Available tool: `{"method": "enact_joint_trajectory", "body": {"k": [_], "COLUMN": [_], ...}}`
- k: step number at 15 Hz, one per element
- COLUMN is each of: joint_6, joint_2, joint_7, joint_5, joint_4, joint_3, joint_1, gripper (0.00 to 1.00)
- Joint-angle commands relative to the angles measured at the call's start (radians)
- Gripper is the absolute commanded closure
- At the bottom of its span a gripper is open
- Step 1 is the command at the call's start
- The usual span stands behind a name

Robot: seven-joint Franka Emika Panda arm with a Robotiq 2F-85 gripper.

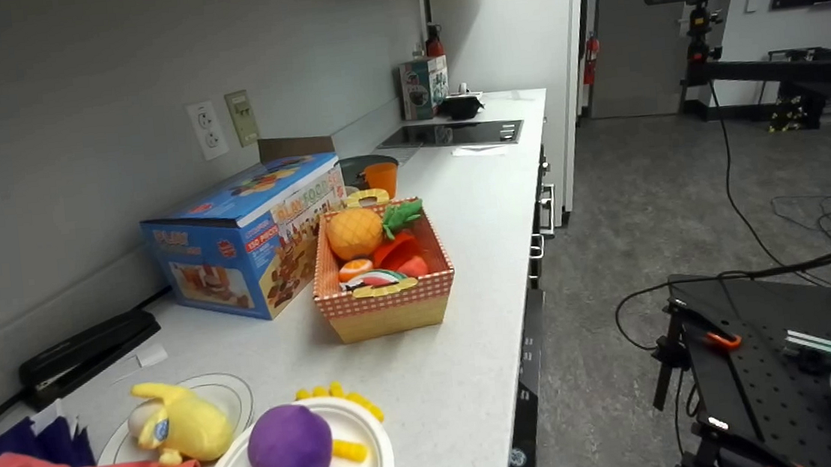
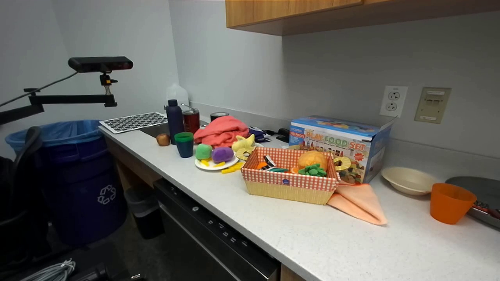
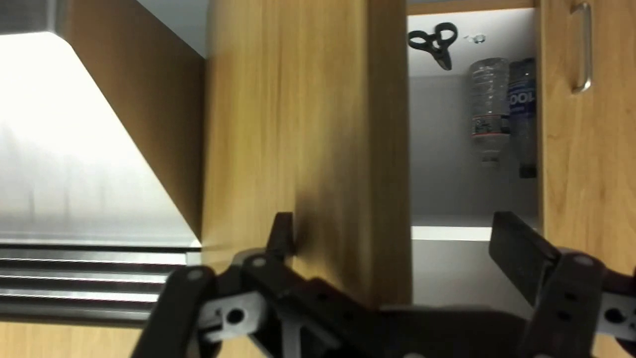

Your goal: Close the top right cabinet door

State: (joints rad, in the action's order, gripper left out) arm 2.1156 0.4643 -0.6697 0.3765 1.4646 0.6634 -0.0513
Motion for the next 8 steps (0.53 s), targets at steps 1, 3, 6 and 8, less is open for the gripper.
{"method": "enact_joint_trajectory", "body": {"k": [1, 3, 6, 8], "joint_6": [0.028, 0.037, 0.087, 0.116], "joint_2": [-0.085, -0.124, -0.225, -0.296], "joint_7": [-0.006, -0.006, -0.005, 0.019], "joint_5": [0.053, 0.086, 0.134, 0.162], "joint_4": [-0.052, -0.069, -0.113, -0.161], "joint_3": [-0.028, -0.044, -0.084, -0.116], "joint_1": [-0.072, -0.097, -0.102, -0.081], "gripper": [0.00, 0.00, 0.00, 0.00]}}
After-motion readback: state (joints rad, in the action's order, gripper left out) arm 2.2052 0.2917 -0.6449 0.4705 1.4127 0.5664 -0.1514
